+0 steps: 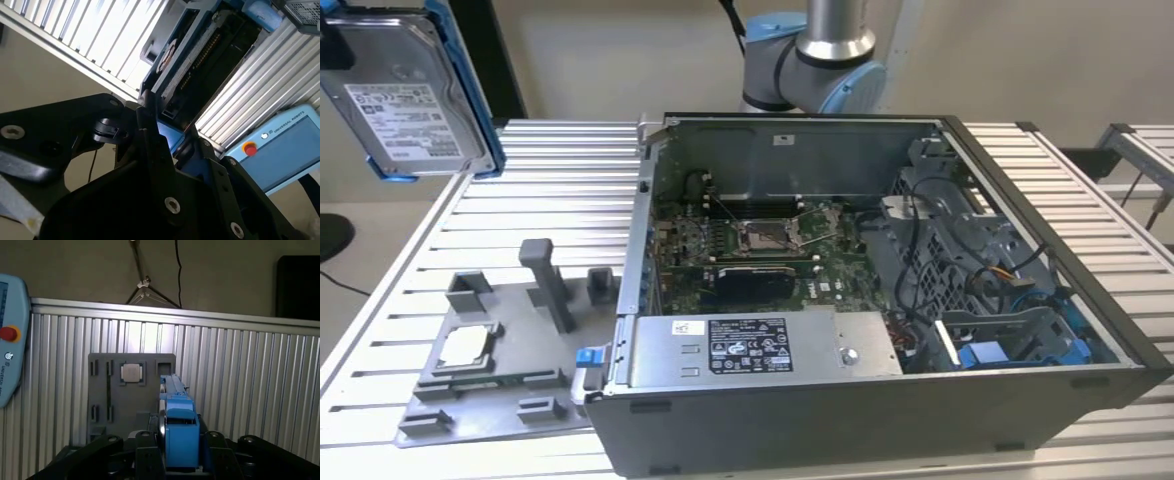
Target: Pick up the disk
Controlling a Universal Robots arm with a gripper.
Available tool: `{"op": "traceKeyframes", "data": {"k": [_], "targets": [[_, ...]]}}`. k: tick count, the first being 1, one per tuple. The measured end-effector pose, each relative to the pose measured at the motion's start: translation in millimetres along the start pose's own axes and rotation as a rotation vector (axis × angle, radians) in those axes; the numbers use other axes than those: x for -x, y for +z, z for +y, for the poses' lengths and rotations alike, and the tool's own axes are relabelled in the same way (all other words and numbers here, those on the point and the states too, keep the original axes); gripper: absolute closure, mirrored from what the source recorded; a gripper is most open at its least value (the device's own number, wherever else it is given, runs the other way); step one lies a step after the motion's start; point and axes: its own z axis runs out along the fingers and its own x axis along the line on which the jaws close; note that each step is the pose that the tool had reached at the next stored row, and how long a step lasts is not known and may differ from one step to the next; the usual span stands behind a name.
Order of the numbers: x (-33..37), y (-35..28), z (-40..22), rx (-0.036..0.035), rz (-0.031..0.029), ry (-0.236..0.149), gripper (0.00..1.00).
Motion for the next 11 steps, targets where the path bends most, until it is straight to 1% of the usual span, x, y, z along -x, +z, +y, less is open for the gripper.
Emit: {"op": "traceKeyframes", "data": {"k": [4, 11], "targets": [[0.3, -8.0, 0.1, -0.0001, 0.0, 0.0, 1.0], [0.3, -8.3, 0.1, -0.0001, -0.0001, 0.0, 1.0]]}}
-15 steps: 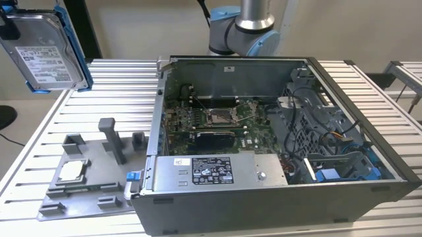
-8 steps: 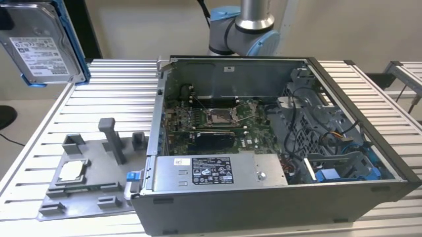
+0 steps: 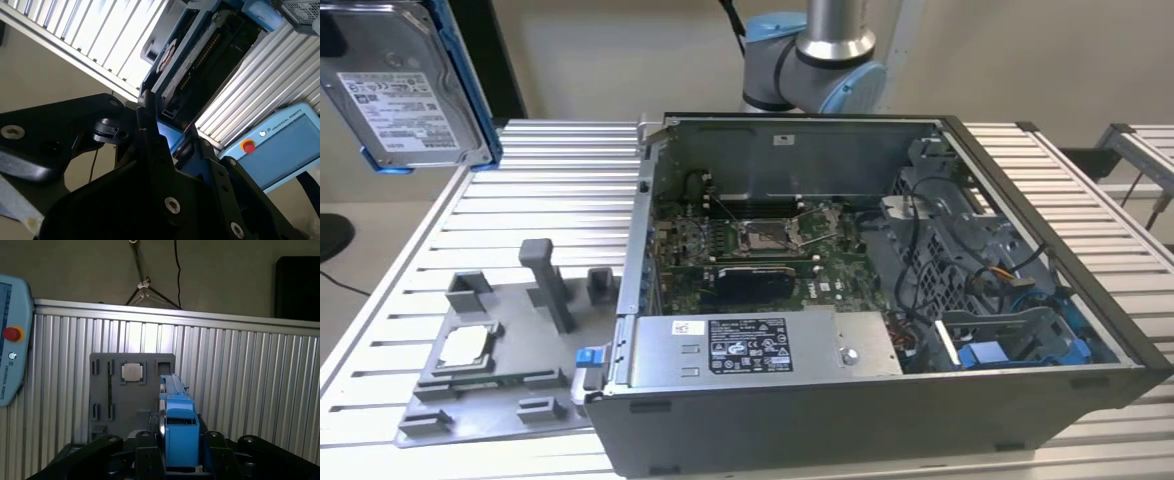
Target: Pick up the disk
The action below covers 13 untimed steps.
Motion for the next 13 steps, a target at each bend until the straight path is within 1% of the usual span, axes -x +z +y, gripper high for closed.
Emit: {"op": "traceKeyframes", "data": {"k": [3, 6, 13], "targets": [[-0.2, 0.0, -1.8, 0.0001, 0.0, 0.0, 1.0], [-0.4, -0.1, -6.4, 0.0002, 0.0, 0.0, 1.0], [-1.5, -0.3, -23.5, 0.0027, -0.0002, 0.0, 1.0]]}}
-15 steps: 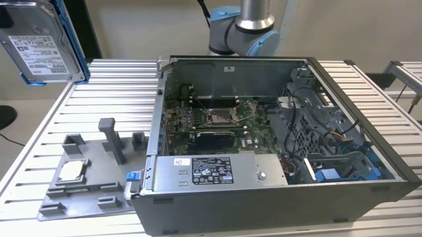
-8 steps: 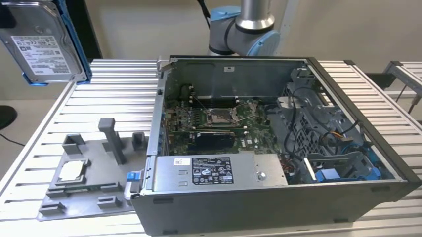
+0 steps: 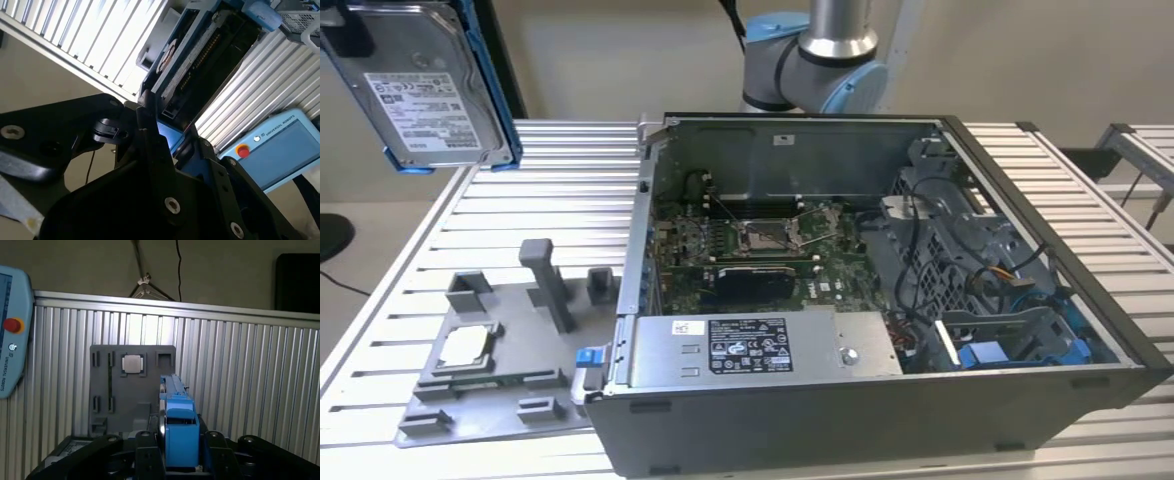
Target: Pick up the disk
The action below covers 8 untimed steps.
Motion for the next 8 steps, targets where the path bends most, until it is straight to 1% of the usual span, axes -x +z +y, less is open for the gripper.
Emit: {"op": "traceKeyframes", "data": {"k": [4, 8], "targets": [[-0.7, -0.2, -11.2, 0.002, -0.0001, 0.0, 1.0], [-1.6, -0.4, -24.7, 0.0041, -0.0003, 0.0, 1.0]]}}
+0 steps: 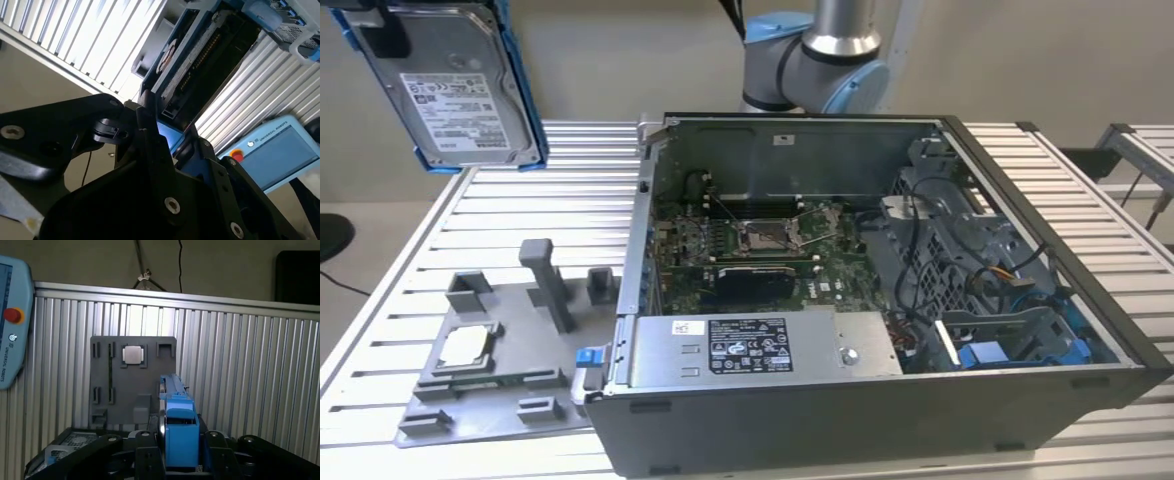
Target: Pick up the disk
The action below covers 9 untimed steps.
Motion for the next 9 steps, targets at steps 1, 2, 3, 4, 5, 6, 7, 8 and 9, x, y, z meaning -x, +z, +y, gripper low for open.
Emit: {"op": "traceKeyframes", "data": {"k": [1, 2, 3, 4, 5, 6, 7, 8, 9], "targets": [[-0.2, -0.1, -3.7, 0.0005, 0.0, 0.0, 1.0], [-0.5, -0.2, -7.2, 0.0009, 0.0, 0.0, 1.0], [-0.8, -0.2, -10.6, 0.0012, -0.0001, 0.0, 1.0], [-1.0, -0.3, -14.1, 0.0017, -0.0001, 0.0, 1.0], [-1.4, -0.4, -17.7, 0.0019, -0.0002, 0.0, 1.0], [-1.7, -0.5, -21.4, 0.0025, -0.0001, 0.0, 1.0], [-2.1, -0.6, -25.1, 0.0029, -0.0002, 0.0, 1.0], [-2.5, -0.7, -28.9, 0.0034, -0.0002, 0.0, 1.0], [-2.9, -0.7, -32.7, 0.0038, -0.0002, 0.0, 1.0]]}}
